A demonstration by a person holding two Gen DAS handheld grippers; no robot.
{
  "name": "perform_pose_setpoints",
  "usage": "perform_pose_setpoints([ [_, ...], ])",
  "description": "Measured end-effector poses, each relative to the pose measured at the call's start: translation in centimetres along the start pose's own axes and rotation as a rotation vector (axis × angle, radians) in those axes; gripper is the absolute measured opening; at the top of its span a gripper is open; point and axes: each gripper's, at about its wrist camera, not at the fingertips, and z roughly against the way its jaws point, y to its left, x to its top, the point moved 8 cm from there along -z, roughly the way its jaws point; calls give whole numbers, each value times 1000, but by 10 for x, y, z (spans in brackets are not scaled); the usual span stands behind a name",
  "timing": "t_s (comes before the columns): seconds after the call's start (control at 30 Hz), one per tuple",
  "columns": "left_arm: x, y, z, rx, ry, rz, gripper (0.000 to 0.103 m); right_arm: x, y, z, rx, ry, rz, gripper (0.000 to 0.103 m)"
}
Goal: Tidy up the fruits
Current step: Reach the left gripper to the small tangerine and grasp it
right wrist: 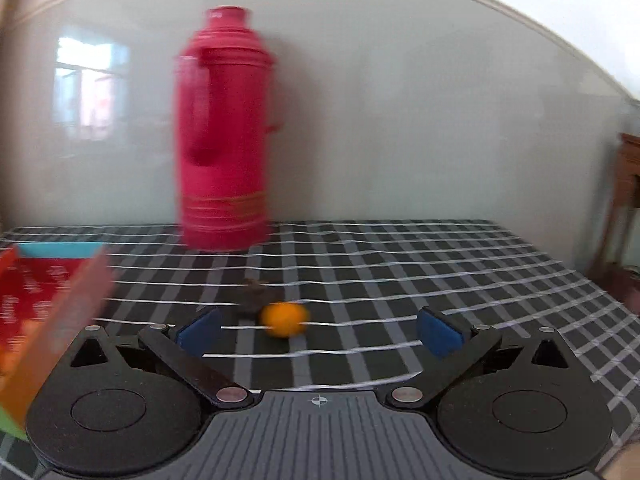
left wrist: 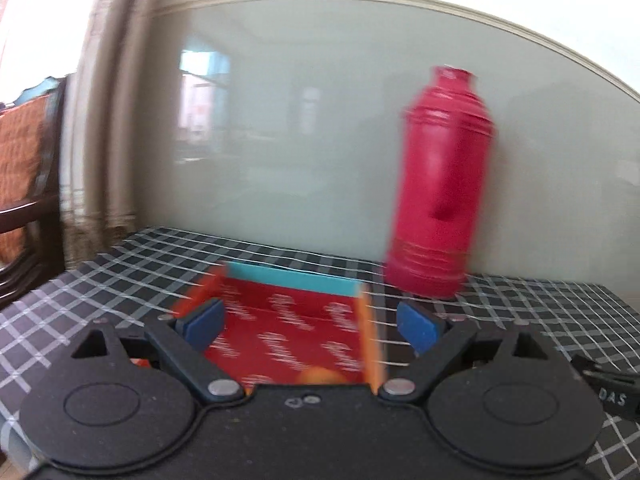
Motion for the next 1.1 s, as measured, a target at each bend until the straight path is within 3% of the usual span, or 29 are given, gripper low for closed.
perform_pose_setpoints([
  [0.2, -14, -62, -8, -116, 32, -88, 86, -5, -61, -1, -174, 12, -32, 103],
  [0.43, -35, -118, -21, -195, 94, -167, 86, -13, -109, 4, -316, 9, -25, 103],
  [0.77, -53, -172, -55, -221, 143, -216, 81, -17, -134, 11, -331, 18, -72, 103],
  [0.97, -63, -196, -76, -223, 180, -223, 64, -15, -141, 11, -309, 20, -100, 103],
  [1.1, -70, -204, -90, -212, 210, -212, 61, -14, -146, 13, -296, 19, -116, 103],
])
